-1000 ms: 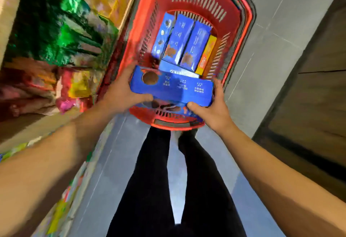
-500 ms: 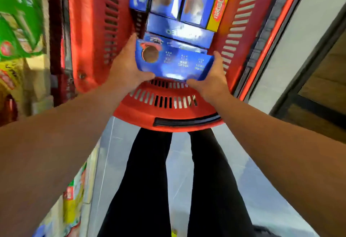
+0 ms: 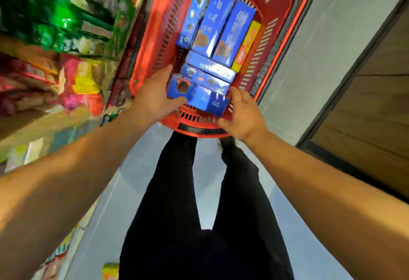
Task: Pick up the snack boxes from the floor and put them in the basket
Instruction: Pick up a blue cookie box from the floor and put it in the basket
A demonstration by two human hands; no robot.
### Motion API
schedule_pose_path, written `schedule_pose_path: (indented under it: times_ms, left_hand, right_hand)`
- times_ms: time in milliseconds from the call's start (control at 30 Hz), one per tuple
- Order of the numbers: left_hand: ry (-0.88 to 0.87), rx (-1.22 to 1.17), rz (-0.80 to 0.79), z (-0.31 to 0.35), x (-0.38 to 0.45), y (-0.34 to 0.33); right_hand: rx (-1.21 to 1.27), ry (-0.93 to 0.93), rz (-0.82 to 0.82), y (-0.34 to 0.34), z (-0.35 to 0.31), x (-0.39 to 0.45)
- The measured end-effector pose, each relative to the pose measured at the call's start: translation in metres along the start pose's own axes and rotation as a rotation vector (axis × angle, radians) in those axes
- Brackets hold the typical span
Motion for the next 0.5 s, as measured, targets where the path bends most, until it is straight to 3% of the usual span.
schedule_pose_path:
  times_ms: [233,367,500]
  left_hand:
    - [-0.007,-0.11,0.254,0.081,-0.165,0.046]
    - [0.126,-0.197,0.497,0.088,-0.274,0.047]
    - [0.316,-0.29,0.601,0.081,-0.357,0.015]
  right_hand:
    - [-0.387,0.392,0.061,0.077,-0.064,-0.104]
    - [-0.623,0.675,0.05,0.076,-0.112,-0.17]
    - [-0.762,0.866,-0.016,0.046,-0.145,-0.213]
Point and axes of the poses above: each hand's wrist, its own x-axis towards the middle knuckle, its own y-axis out of the back of the hand, z = x × y, the point moved 4 cm from there along x, towards the middle knuckle, and after that the axes turned 6 degrees about -z, right-handed, at the moved point
